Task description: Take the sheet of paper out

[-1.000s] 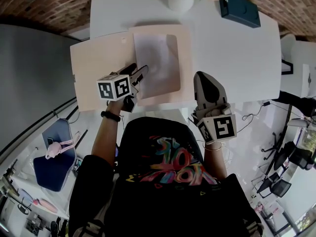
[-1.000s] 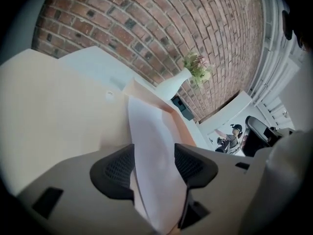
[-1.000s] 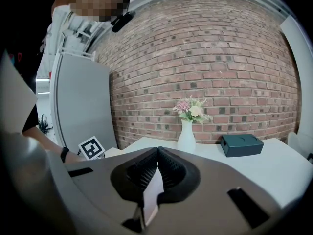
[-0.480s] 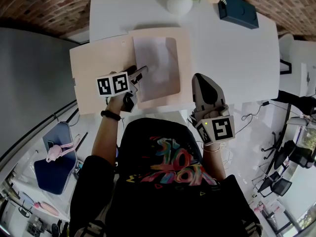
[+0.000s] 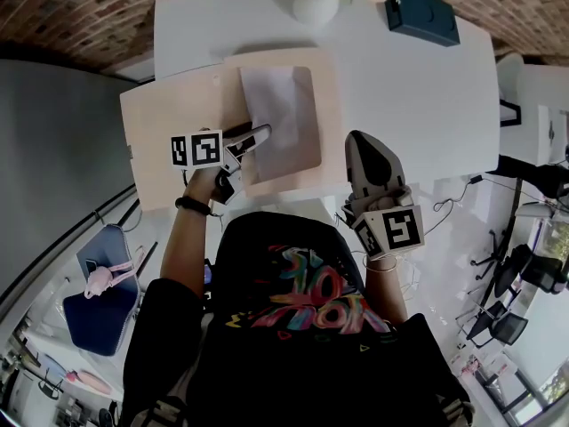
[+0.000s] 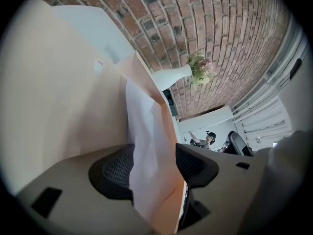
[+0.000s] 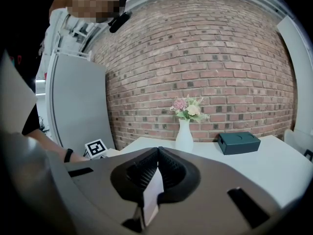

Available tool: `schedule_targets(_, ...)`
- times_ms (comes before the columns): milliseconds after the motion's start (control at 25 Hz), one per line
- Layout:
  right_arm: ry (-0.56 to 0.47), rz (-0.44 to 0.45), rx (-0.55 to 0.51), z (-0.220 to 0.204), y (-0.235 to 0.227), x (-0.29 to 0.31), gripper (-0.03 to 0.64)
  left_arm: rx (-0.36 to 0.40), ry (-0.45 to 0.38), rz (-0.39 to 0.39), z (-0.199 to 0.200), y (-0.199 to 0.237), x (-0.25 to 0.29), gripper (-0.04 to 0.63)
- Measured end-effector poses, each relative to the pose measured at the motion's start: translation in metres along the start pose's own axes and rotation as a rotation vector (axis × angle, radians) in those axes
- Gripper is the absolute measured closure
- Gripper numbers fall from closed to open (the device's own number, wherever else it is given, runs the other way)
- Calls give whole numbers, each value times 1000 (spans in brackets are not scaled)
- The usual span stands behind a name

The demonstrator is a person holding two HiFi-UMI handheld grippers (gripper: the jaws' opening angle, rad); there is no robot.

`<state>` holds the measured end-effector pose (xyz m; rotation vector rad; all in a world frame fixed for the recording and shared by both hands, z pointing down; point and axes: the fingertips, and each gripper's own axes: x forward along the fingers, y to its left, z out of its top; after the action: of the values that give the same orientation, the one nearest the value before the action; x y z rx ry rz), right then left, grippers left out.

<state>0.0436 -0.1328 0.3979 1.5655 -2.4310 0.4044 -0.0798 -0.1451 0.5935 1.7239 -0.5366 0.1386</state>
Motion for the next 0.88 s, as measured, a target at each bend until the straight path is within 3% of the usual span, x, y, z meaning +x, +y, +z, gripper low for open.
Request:
schedule_targets(120,15,-9,6,-5,-6,-3,598,-11,-9,-58,1,-5,1,333)
schedule_targets(320,3,-18,18,-4,-6,-2,598,-55,-99,-140,15,-10,-3,334)
schedule_targets(760,29,-35,26,-15,-15,-9,598,-54,-43,-135,6,-12,28,336)
schedule_targets(800,27,-38,28,-15,-15,-9,598,-45,-42,-126,6,-12,30,352)
schedule_targets(880,26,-40,28,-15,-16,-10,598,-21,-46,-86,5,-9,31,454)
